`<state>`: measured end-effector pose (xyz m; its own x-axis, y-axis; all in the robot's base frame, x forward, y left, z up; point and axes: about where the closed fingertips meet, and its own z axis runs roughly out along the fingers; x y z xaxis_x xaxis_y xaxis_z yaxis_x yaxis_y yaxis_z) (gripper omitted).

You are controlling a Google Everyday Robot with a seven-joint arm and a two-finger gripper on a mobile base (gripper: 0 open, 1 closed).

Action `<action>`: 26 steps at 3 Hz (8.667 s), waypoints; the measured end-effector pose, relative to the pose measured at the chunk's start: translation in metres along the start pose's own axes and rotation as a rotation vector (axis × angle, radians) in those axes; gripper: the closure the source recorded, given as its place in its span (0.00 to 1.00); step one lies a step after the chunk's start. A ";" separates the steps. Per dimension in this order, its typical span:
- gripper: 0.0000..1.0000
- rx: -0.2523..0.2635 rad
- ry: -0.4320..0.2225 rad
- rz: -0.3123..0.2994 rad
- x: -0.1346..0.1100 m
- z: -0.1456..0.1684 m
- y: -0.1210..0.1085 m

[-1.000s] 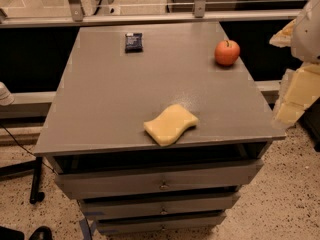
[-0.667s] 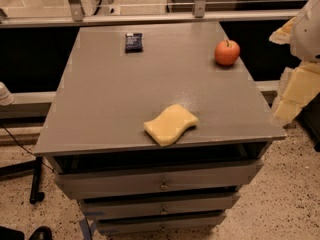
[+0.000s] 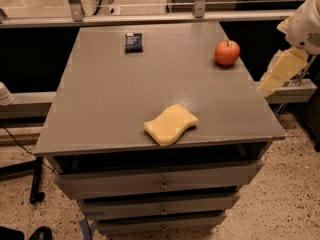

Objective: Move apple near rxbar blueberry

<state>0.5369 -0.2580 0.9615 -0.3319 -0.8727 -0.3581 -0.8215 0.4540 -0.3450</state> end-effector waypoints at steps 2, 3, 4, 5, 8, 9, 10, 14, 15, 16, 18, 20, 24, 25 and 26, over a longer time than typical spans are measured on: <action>0.00 0.058 -0.170 0.248 -0.007 0.071 -0.098; 0.00 0.050 -0.280 0.326 -0.014 0.105 -0.121; 0.00 0.029 -0.350 0.350 -0.024 0.137 -0.129; 0.00 0.013 -0.404 0.348 -0.033 0.164 -0.135; 0.41 0.001 -0.507 0.357 -0.051 0.189 -0.148; 0.64 -0.009 -0.553 0.340 -0.072 0.181 -0.144; 0.95 -0.031 -0.652 0.283 -0.134 0.164 -0.134; 1.00 -0.009 -0.720 0.202 -0.220 0.173 -0.134; 1.00 -0.008 -0.722 0.181 -0.244 0.190 -0.139; 1.00 -0.030 -0.673 0.150 -0.261 0.215 -0.136; 1.00 -0.090 -0.622 0.131 -0.278 0.255 -0.127; 0.83 -0.150 -0.616 0.125 -0.291 0.273 -0.118; 0.00 -0.184 -0.617 0.137 -0.295 0.275 -0.118; 0.00 -0.184 -0.618 0.138 -0.295 0.275 -0.118; 0.00 -0.153 -0.637 0.182 -0.274 0.254 -0.132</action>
Offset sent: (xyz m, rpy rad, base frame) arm 0.1838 -0.0410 -0.0377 0.4213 -0.1462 -0.2619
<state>0.8540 -0.0330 0.8843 -0.1718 -0.4872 -0.8562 -0.8502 0.5124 -0.1210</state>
